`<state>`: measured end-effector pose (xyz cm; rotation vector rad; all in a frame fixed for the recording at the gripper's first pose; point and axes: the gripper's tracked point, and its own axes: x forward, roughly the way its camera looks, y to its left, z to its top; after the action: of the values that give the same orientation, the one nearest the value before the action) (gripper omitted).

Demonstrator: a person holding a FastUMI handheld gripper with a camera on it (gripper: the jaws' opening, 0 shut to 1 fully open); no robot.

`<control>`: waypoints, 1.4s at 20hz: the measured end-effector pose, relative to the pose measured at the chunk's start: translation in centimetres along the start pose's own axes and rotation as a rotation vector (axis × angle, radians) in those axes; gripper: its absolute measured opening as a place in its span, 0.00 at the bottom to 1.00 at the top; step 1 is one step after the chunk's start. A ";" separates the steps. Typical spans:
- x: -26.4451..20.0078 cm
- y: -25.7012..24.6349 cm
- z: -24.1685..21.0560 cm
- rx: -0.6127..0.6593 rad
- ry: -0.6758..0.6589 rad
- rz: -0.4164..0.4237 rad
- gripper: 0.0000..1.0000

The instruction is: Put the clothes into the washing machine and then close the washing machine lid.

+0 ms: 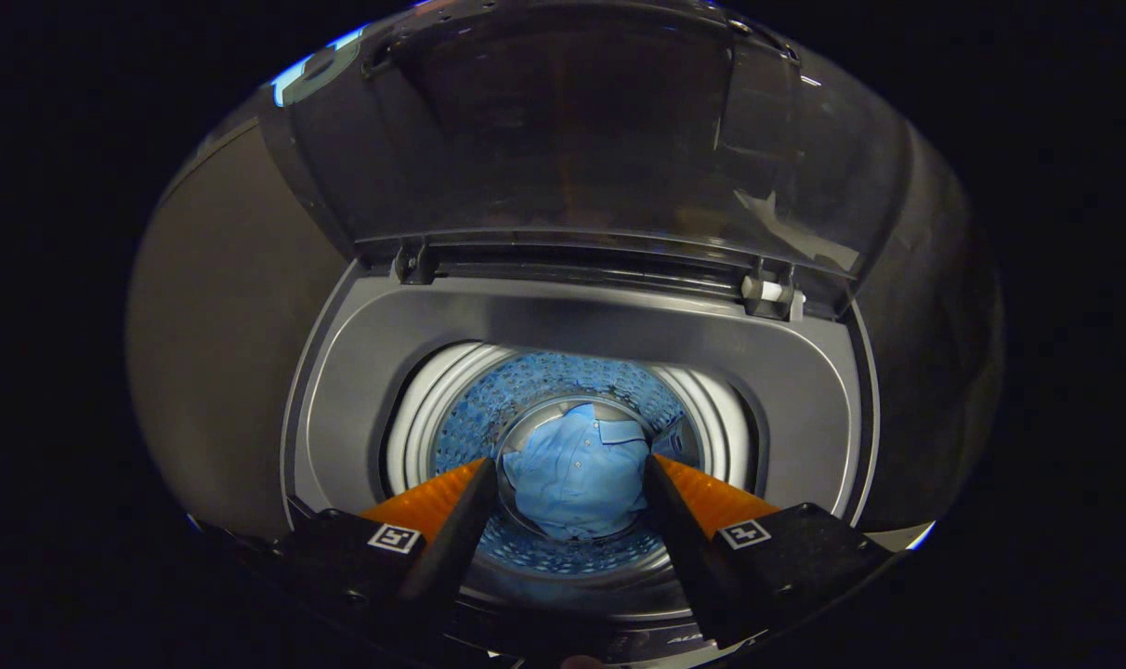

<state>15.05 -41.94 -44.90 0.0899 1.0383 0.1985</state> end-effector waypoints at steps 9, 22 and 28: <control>-2.8 -0.1 1.5 0.059 -0.090 -0.039 1.00; -11.8 0.8 11.9 0.114 -0.374 -0.023 1.00; -15.2 0.8 16.9 0.122 -0.501 -0.015 1.00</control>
<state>22.00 -43.92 -23.35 0.2303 0.5506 0.0905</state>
